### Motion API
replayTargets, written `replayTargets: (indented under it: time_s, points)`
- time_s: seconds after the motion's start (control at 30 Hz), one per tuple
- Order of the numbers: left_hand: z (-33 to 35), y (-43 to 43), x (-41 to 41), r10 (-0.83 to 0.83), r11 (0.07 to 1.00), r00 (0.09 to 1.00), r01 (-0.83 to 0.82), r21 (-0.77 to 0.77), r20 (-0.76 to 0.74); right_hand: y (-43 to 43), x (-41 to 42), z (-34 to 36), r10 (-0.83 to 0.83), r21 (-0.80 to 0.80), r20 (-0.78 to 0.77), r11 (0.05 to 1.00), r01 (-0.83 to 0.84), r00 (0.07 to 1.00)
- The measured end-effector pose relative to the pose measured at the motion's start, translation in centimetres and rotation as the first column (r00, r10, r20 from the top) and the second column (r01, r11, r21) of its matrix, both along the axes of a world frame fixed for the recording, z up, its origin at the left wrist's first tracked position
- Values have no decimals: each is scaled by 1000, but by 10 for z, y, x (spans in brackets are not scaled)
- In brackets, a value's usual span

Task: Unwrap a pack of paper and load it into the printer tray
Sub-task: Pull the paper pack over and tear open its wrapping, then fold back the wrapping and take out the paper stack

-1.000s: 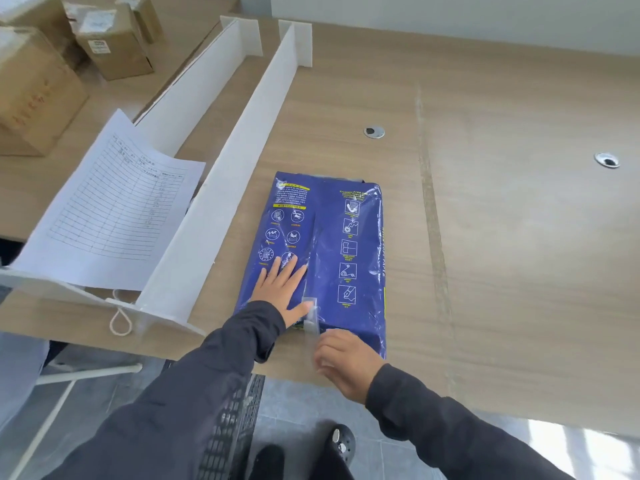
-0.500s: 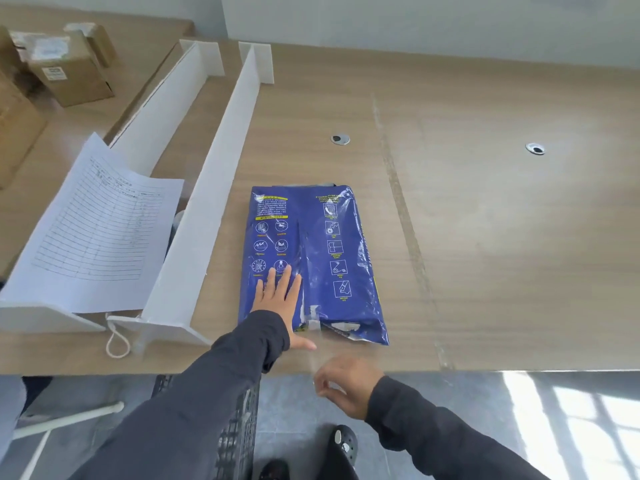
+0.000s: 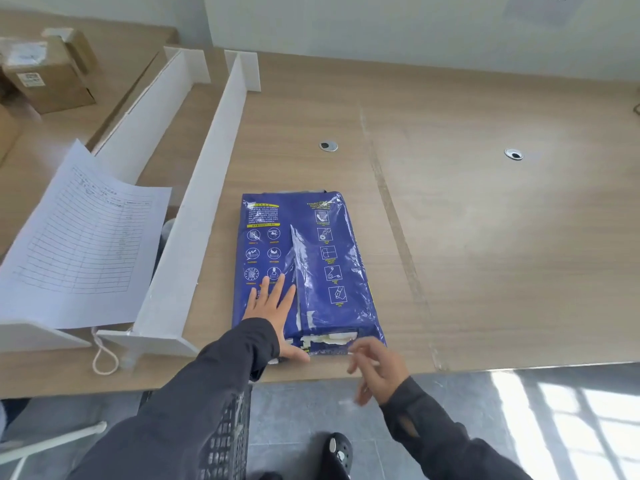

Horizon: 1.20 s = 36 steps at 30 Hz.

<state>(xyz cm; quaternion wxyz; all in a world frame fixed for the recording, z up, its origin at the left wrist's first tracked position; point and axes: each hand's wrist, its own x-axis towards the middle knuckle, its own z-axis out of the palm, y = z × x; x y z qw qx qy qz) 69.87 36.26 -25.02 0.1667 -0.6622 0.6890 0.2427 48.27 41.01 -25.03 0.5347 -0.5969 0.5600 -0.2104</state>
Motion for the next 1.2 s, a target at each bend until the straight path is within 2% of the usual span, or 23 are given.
replayTargets:
  time_s: [0.03,0.1,0.2,0.33,0.43,0.5,0.53,0.6,0.67,0.73,0.77,0.83,0.9,0.97,1.0,1.07,1.13,1.17,1.2]
  points:
    - [0,-1,1,7,1000,1000,-7,3,-22,7,-7,-6,-69,102,2,992,69,998]
    - [1,-1,2,6,1000,1000,-6,-6,-25,28,-18,-18,-107,248,-49,962,115,993]
    - [-1,-1,0,12,1000,1000,-12,-9,-25,47,-25,-31,-189,377,-69,904,201,980]
    - [-2,-1,2,11,1000,999,-12,-22,-37,32,-19,-35,-525,533,-36,710,461,850]
    - [-3,-1,2,16,999,999,-18,-39,-41,11,-30,-35,-663,528,-118,589,612,740]
    - [-3,-1,2,19,998,999,-21,-52,-41,4,-41,-33,-696,464,-219,543,700,684]
    - [-4,-1,2,19,998,999,-21,-57,-41,2,-45,-30,-696,401,-283,539,741,660]
    - [-5,-1,2,20,998,999,-22,-60,-41,1,-47,-22,-661,220,-366,622,751,655]
    - [-4,-1,2,20,998,999,-22,-61,-40,-3,-38,-7,-623,52,-362,730,682,694]
    - [-3,-1,2,19,998,999,-21,-58,-38,-14,-19,4,-539,-78,-254,839,539,803]
    - [-3,0,2,17,998,999,-19,-57,-37,-22,-8,6,-449,-145,-216,893,426,867]
    - [-2,-1,2,16,998,999,-18,-52,-38,-41,17,8,-146,-254,-228,963,85,963]
    - [-1,-2,3,15,999,999,-17,-37,-49,-57,41,7,159,-325,-371,901,-288,915]
    - [-1,-4,5,12,1000,998,-13,-16,-67,-70,58,-1,314,-347,-558,752,-560,768]
    - [0,-3,7,9,1000,997,-10,-14,-74,-75,65,0,390,-283,-614,702,-653,686]
    - [1,-3,10,-5,1000,995,3,-25,-96,-83,72,4,498,-137,-652,664,-735,572]
    - [3,-1,13,-7,1000,993,4,-30,-121,-87,74,10,545,-47,-657,660,-750,521]
    - [4,-1,15,7,1000,990,-9,-15,-139,-86,72,11,556,-49,-643,656,-753,526]
    - [4,-2,16,24,1000,985,-26,-7,-170,-85,68,16,551,-79,-606,676,-733,573]
